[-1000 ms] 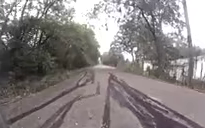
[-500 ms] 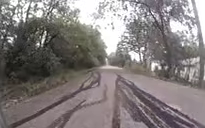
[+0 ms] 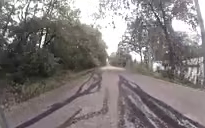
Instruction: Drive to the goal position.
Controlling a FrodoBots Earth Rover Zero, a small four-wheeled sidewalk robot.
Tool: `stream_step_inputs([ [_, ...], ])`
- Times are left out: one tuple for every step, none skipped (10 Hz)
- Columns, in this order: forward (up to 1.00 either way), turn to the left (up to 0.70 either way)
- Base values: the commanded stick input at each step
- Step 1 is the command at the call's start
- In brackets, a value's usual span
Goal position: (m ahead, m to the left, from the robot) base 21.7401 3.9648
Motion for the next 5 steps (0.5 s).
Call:
stream_step_inputs([
  [0.7,0.0],
  [0.7,0.0],
  [0.7,0.0],
  [0.7,0.0],
  [0.7,0.0],
])
